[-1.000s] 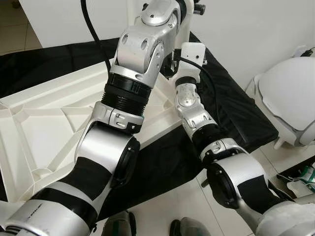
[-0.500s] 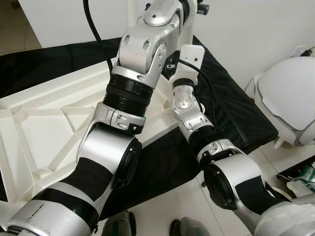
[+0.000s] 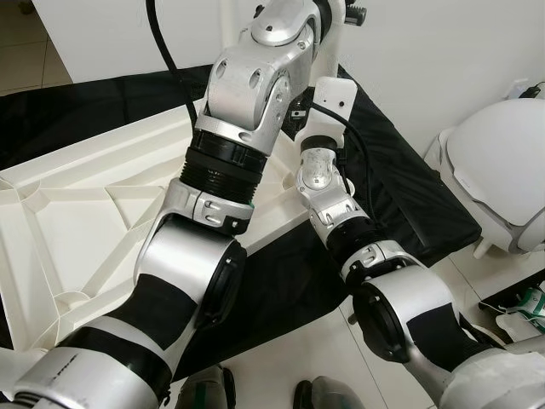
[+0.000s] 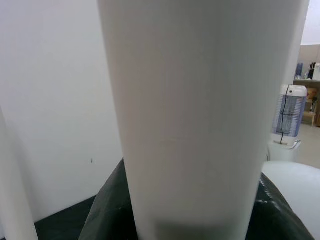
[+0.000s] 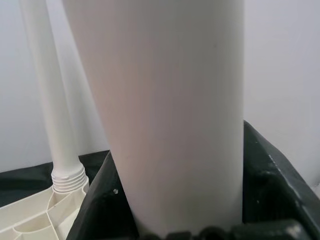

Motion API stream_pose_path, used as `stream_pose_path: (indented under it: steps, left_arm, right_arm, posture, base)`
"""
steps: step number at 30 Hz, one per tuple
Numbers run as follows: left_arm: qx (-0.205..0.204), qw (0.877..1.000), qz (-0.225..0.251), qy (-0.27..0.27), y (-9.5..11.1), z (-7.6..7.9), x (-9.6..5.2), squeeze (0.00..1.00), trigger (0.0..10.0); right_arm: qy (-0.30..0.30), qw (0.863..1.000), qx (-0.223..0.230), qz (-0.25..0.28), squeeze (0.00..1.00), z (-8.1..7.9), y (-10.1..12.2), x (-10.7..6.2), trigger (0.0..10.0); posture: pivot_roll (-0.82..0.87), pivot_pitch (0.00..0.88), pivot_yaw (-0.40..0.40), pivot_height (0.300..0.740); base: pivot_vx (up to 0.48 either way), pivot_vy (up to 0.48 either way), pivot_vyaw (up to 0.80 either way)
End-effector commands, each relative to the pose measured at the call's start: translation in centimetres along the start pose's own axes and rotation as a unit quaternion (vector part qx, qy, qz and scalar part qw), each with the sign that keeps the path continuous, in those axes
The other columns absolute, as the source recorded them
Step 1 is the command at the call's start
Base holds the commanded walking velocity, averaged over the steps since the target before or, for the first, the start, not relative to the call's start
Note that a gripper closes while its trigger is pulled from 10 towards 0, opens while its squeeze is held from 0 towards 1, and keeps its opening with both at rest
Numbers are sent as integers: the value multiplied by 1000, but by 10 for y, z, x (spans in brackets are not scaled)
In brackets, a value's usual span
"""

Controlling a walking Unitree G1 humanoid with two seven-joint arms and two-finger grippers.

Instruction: Building children table

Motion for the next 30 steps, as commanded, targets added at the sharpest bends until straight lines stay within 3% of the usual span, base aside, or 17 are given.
stream_pose_path:
  steps: [1,10,11,25,26,27,28,30]
  left_arm:
    - [17,1000,8,23,2,-8,-2,0,10000]
    - [18,1000,9,11,2,-5,-1,0,10000]
    - [15,1000,9,9,1,-5,-2,1000,10000]
    - [-21,1000,15,-7,5,-2,-3,1000,10000]
    - [-53,998,5,-32,4,5,-4,0,10000]
    - [-53,998,5,-32,4,5,-4,0,10000]
    - [-101,992,-7,-69,4,16,-7,0,10000]
    - [-99,991,-8,-87,5,21,-10,0,10000]
  right_arm:
    - [-23,1000,1,-19,0,10,-6,4,10000]
    - [-28,999,-4,-22,0,13,-8,6,10000]
    - [-27,999,-3,-21,0,13,-8,6,10000]
    - [-27,999,-4,-27,0,14,-10,7,10000]
    - [-29,999,-4,-30,0,16,-11,8,10000]
    - [-29,999,-4,-30,0,16,-11,8,10000]
    - [-32,999,-6,-33,0,18,-13,8,10000]
    - [-36,999,-7,-39,0,21,-16,8,10000]
  posture:
    - [-2,0,-17,740]
    - [-3,0,-19,740]
    - [-3,0,-19,740]
    - [-4,0,-21,740]
    - [-3,0,-20,740]
    - [-3,0,-20,740]
    - [-2,0,-20,740]
    - [-2,0,-20,740]
  base:
    - [0,0,0]
    - [0,0,0]
    - [0,0,0]
    - [0,0,0]
    - [0,0,0]
    - [0,0,0]
    - [0,0,0]
    - [0,0,0]
Point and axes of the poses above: a point about 5 cm out from each wrist's last joint towards the gripper, its own x axis pointing out of the wrist towards the gripper, its own y axis along the axis of the wrist's last joint, z = x × y, the point moved 5 cm from there along x, pointing out of the wrist towards the gripper, and after that the axes turned 11 degrees about -x, right-handed, at the moved point
